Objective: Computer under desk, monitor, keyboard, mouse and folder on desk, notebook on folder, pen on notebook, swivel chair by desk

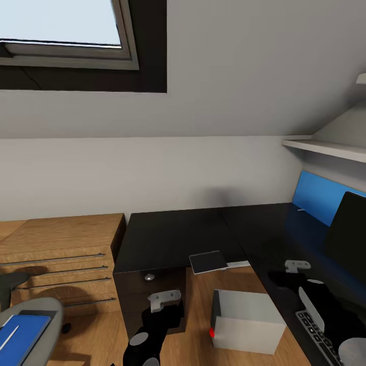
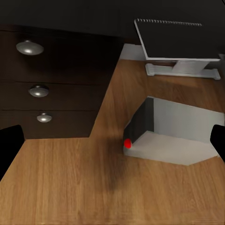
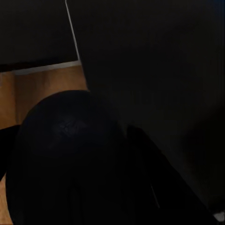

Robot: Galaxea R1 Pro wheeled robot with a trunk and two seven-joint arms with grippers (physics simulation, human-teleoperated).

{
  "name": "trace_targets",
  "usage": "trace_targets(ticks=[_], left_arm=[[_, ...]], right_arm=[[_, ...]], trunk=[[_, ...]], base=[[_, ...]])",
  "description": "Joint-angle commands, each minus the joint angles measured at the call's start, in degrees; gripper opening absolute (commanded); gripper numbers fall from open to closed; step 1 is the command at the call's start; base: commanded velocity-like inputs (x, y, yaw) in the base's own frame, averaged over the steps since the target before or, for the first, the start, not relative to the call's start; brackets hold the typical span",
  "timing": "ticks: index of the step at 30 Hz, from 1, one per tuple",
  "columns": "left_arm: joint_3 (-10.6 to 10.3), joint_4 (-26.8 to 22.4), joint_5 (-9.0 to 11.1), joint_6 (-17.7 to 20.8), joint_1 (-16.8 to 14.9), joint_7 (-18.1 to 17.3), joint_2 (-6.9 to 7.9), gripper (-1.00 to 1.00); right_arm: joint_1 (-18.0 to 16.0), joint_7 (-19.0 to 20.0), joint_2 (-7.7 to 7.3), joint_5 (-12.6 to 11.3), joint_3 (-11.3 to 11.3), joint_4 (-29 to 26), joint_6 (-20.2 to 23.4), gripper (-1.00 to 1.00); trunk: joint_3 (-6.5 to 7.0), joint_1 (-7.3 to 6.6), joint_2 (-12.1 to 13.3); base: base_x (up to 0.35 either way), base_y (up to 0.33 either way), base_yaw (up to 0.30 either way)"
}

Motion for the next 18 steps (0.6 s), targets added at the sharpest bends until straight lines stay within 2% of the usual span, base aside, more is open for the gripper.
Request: trace_targets(ticks=[1,3,6,11,18], left_arm=[[-0.25,0.72,0.20,0.12,-0.07,0.44,-0.06,1.00],[-0.47,1.66,0.15,0.03,-0.07,0.43,-0.17,1.00],[-0.56,2.04,0.01,-0.05,-0.07,0.50,-0.22,1.00],[-0.57,2.07,-0.02,-0.07,-0.07,0.50,-0.15,1.00],[-0.51,1.84,-0.02,-0.09,-0.06,0.50,-0.11,1.00]], right_arm=[[-2.12,0.41,-0.24,-0.22,0.10,4.43,-1.84,-1.00],[-5.93,0.91,-0.47,0.23,0.08,13.24,-6.97,-1.00],[-9.19,1.11,-0.56,0.48,0.12,21.33,-12.67,-1.00],[-10.10,1.07,-0.70,0.53,0.15,23.41,-13.87,-1.00],[-11.92,0.91,-2.19,0.46,0.11,28.35,-14.34,-1.00]], trunk=[[-0.09,0.01,-0.08],[-0.09,0.01,-0.08],[-0.09,0.01,-0.08],[-0.09,0.01,-0.08],[-0.09,0.01,-0.08]], base=[[0.000,0.000,0.000],[0.000,0.000,0.000],[0.000,0.000,0.000],[0.000,0.000,0.000],[0.000,0.000,0.000]])
